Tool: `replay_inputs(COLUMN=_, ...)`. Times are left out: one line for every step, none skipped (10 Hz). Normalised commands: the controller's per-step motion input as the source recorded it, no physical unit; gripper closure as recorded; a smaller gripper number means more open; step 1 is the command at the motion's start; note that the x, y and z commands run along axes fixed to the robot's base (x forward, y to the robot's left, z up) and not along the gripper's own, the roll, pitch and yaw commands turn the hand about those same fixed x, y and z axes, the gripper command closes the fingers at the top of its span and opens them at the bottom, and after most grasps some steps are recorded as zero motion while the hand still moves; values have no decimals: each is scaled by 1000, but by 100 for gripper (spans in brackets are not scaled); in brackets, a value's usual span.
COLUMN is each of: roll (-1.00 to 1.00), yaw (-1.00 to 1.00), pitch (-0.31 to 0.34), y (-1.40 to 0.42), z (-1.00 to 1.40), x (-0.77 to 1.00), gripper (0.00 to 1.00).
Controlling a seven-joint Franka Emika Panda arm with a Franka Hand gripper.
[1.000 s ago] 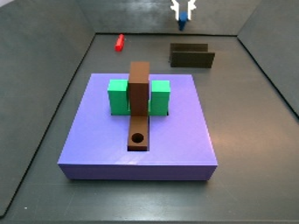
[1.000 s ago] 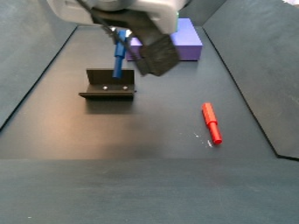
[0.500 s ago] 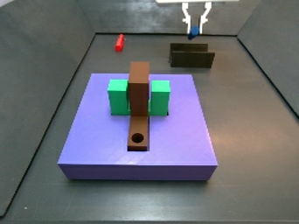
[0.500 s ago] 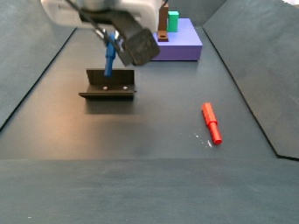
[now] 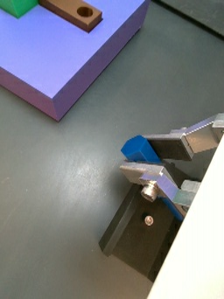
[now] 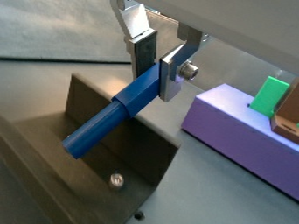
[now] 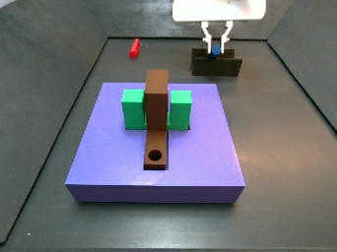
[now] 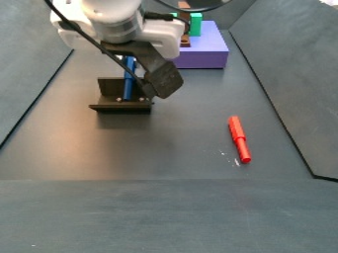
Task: Pick up the blue object. Move up. Place the blue object on the fixture. Regrasp the blue object. Move to above the board. Insert the blue object.
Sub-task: Place the blue object on the fixture.
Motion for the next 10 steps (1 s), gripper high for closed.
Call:
replay_inputs(roll=-66, yaw=0, pitch=0, y=57, z=-194, x=71, gripper=100)
replay_inputs(roll=-57, yaw=0, pitch=0, y=97, z=-191, x=49, gripper=100)
replay_inputs(roll=-117, yaw=0, pitch=0, y=134, z=-186, x=46, gripper=100)
replay_inputs(roll=-274, yaw=0, pitch=29, y=226, z=-111, x=109, gripper=100)
replay_inputs(roll=-440, yaw=0, pitch=20, y=200, z=-34, x=134, gripper=100)
replay_inputs(roll=-529, yaw=0, pitch=37, y=131, z=0, x=154, gripper=100)
replay_inputs(roll=-597, yaw=0, pitch=66, y=106, z=0, x=180, gripper=100)
replay_inputs(roll=-423, yaw=0, pitch=0, y=111, z=-60, x=66, gripper=100)
replay_inputs(roll=-183, yaw=0, pitch=0, y=54, z=-114, x=43, gripper=100)
replay_inputs(roll=-9, yaw=0, pitch=0, y=0, z=-200, x=0, gripper=100)
